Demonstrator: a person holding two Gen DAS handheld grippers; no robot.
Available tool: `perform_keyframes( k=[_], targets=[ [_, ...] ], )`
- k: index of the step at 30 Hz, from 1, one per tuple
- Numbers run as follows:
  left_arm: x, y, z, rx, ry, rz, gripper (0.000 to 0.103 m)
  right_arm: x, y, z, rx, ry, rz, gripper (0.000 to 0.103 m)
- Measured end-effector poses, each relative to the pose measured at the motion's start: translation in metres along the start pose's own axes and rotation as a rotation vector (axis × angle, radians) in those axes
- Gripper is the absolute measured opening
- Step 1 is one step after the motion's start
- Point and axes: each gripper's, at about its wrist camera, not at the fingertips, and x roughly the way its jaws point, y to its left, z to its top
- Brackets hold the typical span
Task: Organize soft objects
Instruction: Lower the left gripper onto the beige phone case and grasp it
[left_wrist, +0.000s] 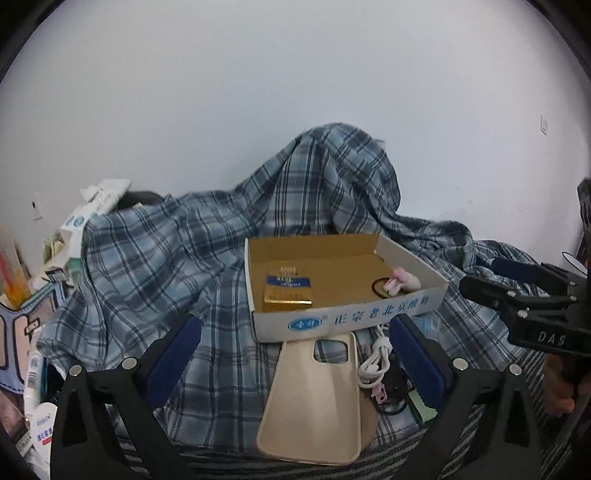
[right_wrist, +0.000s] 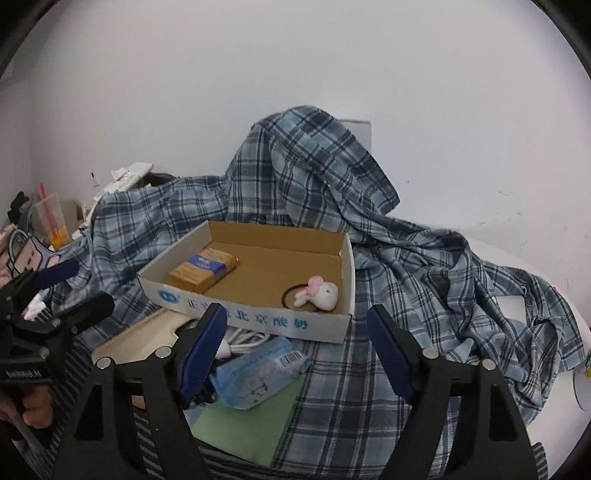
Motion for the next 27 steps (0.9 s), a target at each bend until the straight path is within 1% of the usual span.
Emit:
perform_keyframes(
  k=[4,7,12,15,19,24,25,27],
  targets=[
    [0.008,0.003,-0.003,-0.019,0.039,-0.022,0.103,0.008,-0.002,-0.007,-0.004,0.03,0.013,0.077],
    [0.017,0.005,-0.007,-0.029,0.116,-0.044,0.103,0.009,-0.002,-0.008,0.0,0.034,0.02,0.077],
    [0.022,0.002,-0.01,-0.004,0.169,-0.061,0.102,0.007,-0.003,-0.008,0.0,0.032,0.029,0.077],
    [0.031,-0.003,-0.014,0.027,0.226,-0.072,0.095,0.008,-0.004,-0.008,0.008,0.038,0.03,0.077],
    [0.043,-0.009,-0.02,0.054,0.304,-0.09,0.094,0.008,-0.006,-0.008,0.022,0.041,0.024,0.077],
    [0.049,-0.015,-0.026,0.085,0.347,-0.079,0.093,0.008,-0.009,-0.008,0.032,0.043,0.02,0.077],
    [0.051,-0.016,-0.027,0.093,0.359,-0.077,0.089,0.008,-0.009,-0.008,0.033,0.044,0.022,0.077],
    [0.057,-0.018,-0.03,0.106,0.39,-0.081,0.085,0.009,-0.009,-0.008,0.031,0.048,0.025,0.077]
  ],
)
